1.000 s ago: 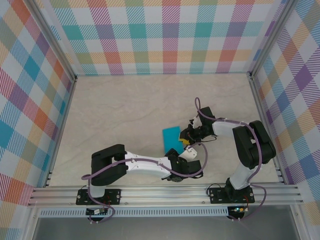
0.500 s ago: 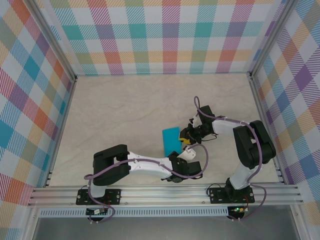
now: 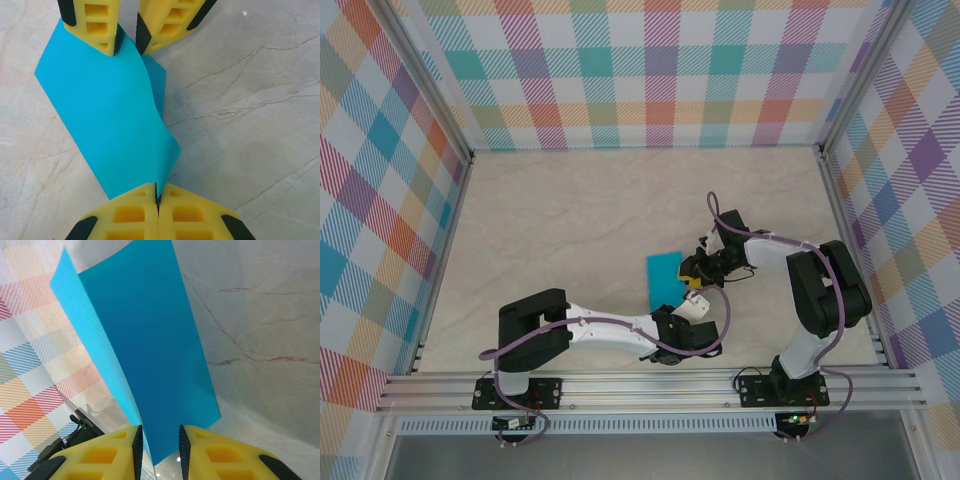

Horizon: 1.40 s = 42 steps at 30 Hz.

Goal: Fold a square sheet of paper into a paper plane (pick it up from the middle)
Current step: Third fold the triangle at the center of the table.

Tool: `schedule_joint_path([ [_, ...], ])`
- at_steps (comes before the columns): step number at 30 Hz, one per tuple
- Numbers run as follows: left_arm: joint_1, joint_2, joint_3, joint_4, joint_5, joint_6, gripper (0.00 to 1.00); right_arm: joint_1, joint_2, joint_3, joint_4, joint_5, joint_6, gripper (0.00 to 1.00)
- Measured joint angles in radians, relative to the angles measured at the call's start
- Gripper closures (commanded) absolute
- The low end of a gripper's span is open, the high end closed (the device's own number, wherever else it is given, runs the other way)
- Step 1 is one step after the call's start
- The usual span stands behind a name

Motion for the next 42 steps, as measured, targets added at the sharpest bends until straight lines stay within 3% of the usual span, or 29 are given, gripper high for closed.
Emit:
schedule_joint_path([
  [20,0.001,0.076,0.007,0.046,0.058,-0.078,1.0,0.0,-0.006,0.006,-0.093,0.028,-0.054,0.6],
  [31,0.005,0.068,-0.018,0.069,0.106,-0.091,1.0,-0.01,-0.023,0.032,-0.137,0.067,-0.094,0.47],
  [42,0.121,-0.174,-0.172,0.18,0.292,-0.098,0.98,-0.082,-0.146,0.036,-0.161,0.089,-0.146,0.41],
])
